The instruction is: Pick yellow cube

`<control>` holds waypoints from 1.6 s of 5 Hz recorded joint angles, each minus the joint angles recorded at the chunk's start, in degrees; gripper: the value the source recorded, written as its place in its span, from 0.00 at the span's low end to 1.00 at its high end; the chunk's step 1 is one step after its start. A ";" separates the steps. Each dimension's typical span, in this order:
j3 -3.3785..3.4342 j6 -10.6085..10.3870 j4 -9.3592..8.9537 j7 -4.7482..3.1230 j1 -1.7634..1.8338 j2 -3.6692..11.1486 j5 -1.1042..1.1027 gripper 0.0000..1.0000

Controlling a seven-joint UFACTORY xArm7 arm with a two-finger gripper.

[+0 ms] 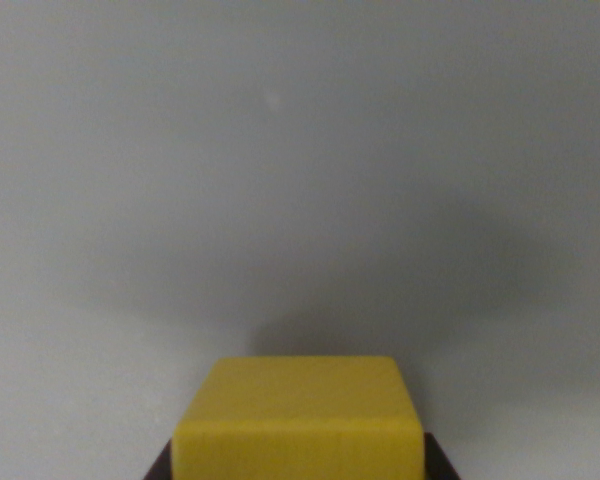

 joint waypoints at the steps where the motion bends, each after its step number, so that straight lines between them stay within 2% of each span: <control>1: 0.00 1.34 0.75 0.11 -0.01 -0.60 -0.09 1.00; 2: 0.00 1.34 0.75 0.11 -0.01 -0.60 -0.09 1.00; 3: 0.00 2.96 1.66 0.24 -0.01 -1.31 -0.20 1.00; 4: 0.00 2.96 1.66 0.24 -0.01 -1.31 -0.20 1.00; 5: 0.00 4.72 2.64 0.38 -0.02 -2.09 -0.32 1.00; 6: 0.00 4.72 2.64 0.38 -0.02 -2.09 -0.32 1.00; 7: 0.00 6.74 3.77 0.55 -0.03 -2.99 -0.46 1.00; 8: 0.00 6.74 3.77 0.55 -0.03 -2.99 -0.46 1.00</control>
